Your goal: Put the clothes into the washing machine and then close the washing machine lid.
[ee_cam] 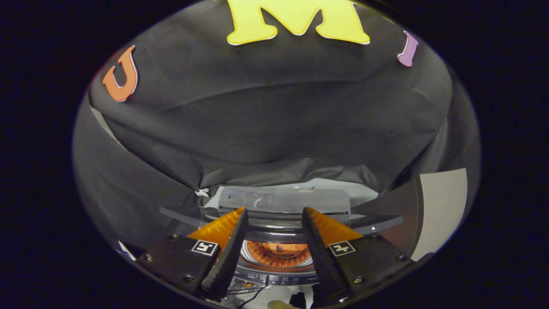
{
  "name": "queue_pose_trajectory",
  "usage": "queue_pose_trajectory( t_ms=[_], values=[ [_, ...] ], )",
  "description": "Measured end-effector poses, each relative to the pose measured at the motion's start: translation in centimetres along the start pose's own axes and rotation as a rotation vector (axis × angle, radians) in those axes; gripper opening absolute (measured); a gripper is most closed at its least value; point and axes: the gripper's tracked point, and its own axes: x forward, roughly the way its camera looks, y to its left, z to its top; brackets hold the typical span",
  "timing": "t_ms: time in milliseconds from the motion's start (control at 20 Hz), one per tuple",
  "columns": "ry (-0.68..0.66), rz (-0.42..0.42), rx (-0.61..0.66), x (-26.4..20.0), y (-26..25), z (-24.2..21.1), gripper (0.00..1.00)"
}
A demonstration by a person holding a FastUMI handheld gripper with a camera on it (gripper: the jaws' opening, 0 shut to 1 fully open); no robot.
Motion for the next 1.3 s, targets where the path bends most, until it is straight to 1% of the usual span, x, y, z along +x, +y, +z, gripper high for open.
queue_pose_trajectory(
  t_ms=[200,600,850,950,1050,1150,1300],
  values=[
    [0.005,0.005,-0.002,-0.6,0.0,-1.5,0.8],
    [0.037,0.023,-0.014,-1.1,0.1,-6.4,0.8],
    [0.154,0.052,0.007,0.7,0.6,-12.4,0.8],
    [0.189,0.042,0.014,1.9,-0.1,-15.2,0.8],
    [0.214,0.04,0.027,2.6,-0.4,-17.0,0.8],
    [0.225,0.032,0.023,2.9,-0.5,-18.0,0.8],
    [0.222,0.03,0.019,2.6,-0.4,-18.2,0.8]
  ],
)
